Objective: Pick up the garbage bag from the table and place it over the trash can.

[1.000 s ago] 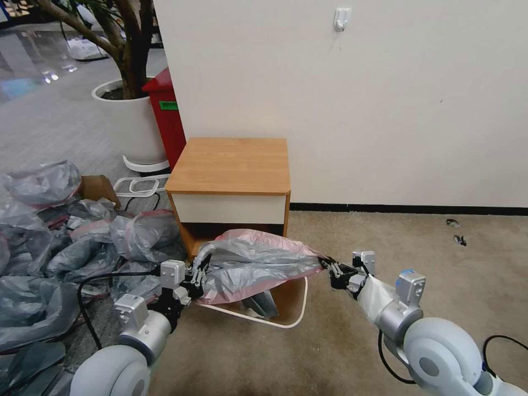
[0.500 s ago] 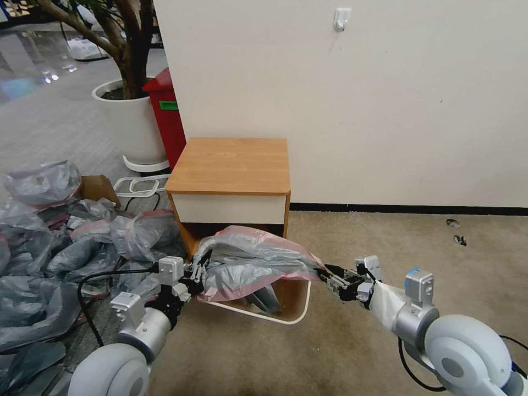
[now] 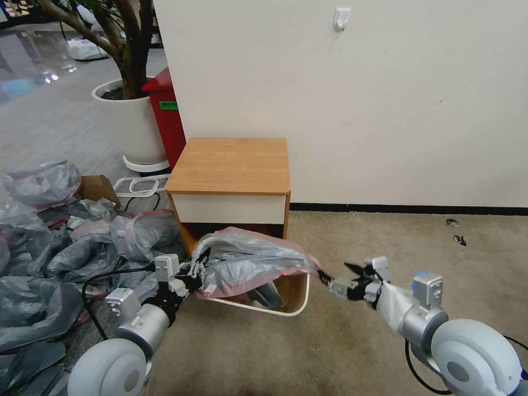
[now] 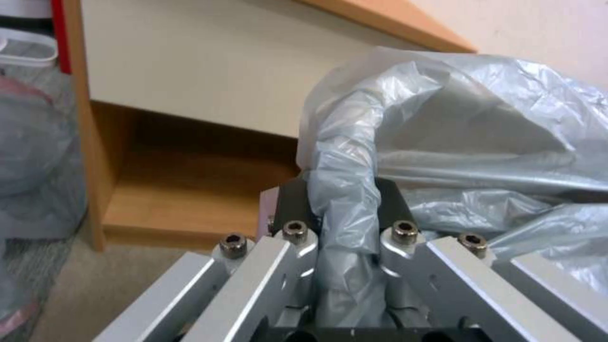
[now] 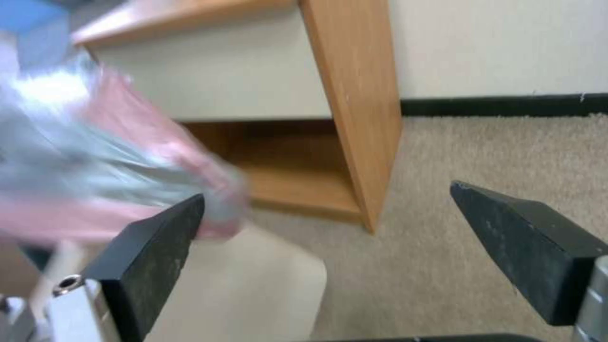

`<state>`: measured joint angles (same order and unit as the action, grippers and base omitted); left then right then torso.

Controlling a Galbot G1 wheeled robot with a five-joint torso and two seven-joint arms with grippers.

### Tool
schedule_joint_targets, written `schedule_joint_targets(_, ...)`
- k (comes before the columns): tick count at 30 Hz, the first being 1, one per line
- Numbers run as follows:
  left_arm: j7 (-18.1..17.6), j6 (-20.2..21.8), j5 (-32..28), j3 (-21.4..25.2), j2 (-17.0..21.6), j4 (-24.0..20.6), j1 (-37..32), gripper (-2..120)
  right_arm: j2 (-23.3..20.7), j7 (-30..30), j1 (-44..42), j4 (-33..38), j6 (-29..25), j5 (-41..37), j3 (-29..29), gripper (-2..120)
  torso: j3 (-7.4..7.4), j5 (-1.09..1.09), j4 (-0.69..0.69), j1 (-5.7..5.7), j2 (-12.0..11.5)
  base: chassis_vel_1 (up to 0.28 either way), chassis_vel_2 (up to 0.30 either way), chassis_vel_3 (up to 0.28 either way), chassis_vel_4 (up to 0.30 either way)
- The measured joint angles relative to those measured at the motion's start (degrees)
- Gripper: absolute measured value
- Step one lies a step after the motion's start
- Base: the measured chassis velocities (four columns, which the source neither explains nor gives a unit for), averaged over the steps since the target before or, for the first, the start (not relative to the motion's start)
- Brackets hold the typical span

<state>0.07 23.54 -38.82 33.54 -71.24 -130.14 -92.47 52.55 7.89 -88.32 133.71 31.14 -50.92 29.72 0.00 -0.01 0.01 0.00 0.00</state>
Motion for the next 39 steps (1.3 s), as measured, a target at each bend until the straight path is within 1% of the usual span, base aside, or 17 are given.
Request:
schedule_joint_targets(4,-0.31,0.04,0.02,0.28,-0.09,1.51,0.36,7,3.72,2.17,-2.15,2.43,0.19,-0.72,1.12,100,0.0,0.0,-0.01,0.0,0.0,0.0,0.0,0.0,0.0)
schedule_joint_targets(7,-0.42,0.03,0.24,0.56,-0.04,2.15,0.44,7,5.41,4.24,-2.91,3.37,0.43,-1.25,1.43,100,0.0,0.0,-0.01,0.0,0.0,0.0,0.0,0.0,0.0)
schedule_joint_targets(8,-0.46,0.0,0.39,0.66,-0.03,2.3,0.49,7,6.28,5.31,-3.12,3.98,0.34,-2.4,1.58,100,0.0,0.0,-0.01,0.0,0.0,0.0,0.0,0.0,0.0)
schedule_joint_targets(9,-0.55,-0.34,0.96,0.76,-0.07,2.44,0.54,7,8.19,7.41,-3.47,6.03,-0.47,-6.51,1.55,100,0.0,0.01,-0.01,0.0,0.0,0.0,0.0,0.0,0.0)
schedule_joint_targets(10,-0.55,-0.34,0.96,0.76,-0.07,2.44,0.54,7,8.19,7.41,-3.47,6.03,-0.47,-6.51,1.55,100,0.0,0.01,-0.01,0.0,0.0,0.0,0.0,0.0,0.0)
schedule_joint_targets(11,-0.57,-0.7,1.44,0.75,-0.16,2.43,0.54,7,9.54,8.84,-3.73,7.62,-1.17,-9.37,1.1,100,0.0,0.0,-0.01,0.0,0.0,0.0,0.0,0.0,0.0)
schedule_joint_targets(12,-0.58,-1.57,2.52,0.58,-0.42,2.43,0.53,7,11.74,10.92,-4.31,9.06,-1.79,-12.7,-0.39,100,-0.01,-0.03,0.01,0.0,0.0,0.0,0.0,0.0,0.0)
schedule_joint_targets(13,-0.59,-2.18,3.23,0.31,-0.63,2.34,0.54,7,13.47,11.91,-5.02,9.46,-1.9,-14.11,-2.24,100,0.0,-0.01,-0.01,0.0,0.0,0.0,0.0,0.0,0.0)
schedule_joint_targets(14,-0.59,-2.18,3.23,0.31,-0.63,2.34,0.54,7,13.47,11.91,-5.02,9.46,-1.9,-14.11,-2.24,100,0.0,-0.01,-0.01,0.0,0.0,0.0,0.0,0.0,0.0)
schedule_joint_targets(16,-0.58,-3.3,4.68,-0.44,-1.09,2.17,0.72,7,16.69,11.92,-6.47,9.53,-2.26,-11.38,-8.57,100,0.0,0.0,-0.01,0.0,0.0,0.0,0.0,0.0,0.0)
schedule_joint_targets(17,-0.58,-3.65,5.1,-0.65,-1.23,2.16,0.82,7,17.54,11.65,-6.79,9.53,-2.29,-10.42,-10.6,100,0.0,0.0,-0.01,0.01,0.0,0.0,0.0,0.0,0.0)
schedule_joint_targets(18,-0.58,-3.65,5.1,-0.65,-1.23,2.16,0.82,7,17.54,11.65,-6.79,9.53,-2.29,-10.42,-10.6,100,0.0,0.0,-0.01,0.01,0.0,0.0,0.0,0.0,0.0)
schedule_joint_targets(20,-0.59,-4.07,5.65,-1.08,-1.55,2.15,0.93,7,19.67,8.78,-6.9,9.53,-3.23,-7.45,-15.39,100,0.0,-0.01,0.0,0.0,0.0,0.0,0.0,0.0,0.0)
schedule_joint_targets(25,-0.56,-4.31,6.07,-1.22,-1.89,2.15,0.93,7,20.86,7.59,-6.67,9.46,-3.2,-5.93,-17.98,100,0.0,-0.01,0.0,0.0,0.0,0.0,0.0,0.0,0.0)
schedule_joint_targets(27,-0.46,-4.5,6.34,-1.19,-2.16,2.15,0.74,7,21.77,6.62,-6.56,7.74,-3.14,-3.67,-20.75,100,0.0,-0.01,0.0,0.0,0.0,0.0,0.0,0.0,0.0)
schedule_joint_targets(30,-0.38,-4.66,6.56,-1.17,-2.3,2.03,0.52,7,22.55,6.02,-5.93,5.48,-3.2,-1.97,-22.26,100,0.0,0.0,0.0,0.0,0.0,0.0,0.0,0.0,0.0)
schedule_joint_targets(39,-0.14,-4.72,7.35,-1.52,-2.51,1.79,0.1,7,22.9,5.26,-3.99,3.03,-3.85,-0.28,-23.28,100,0.0,0.01,0.0,0.0,0.0,0.0,0.0,0.0,0.0)
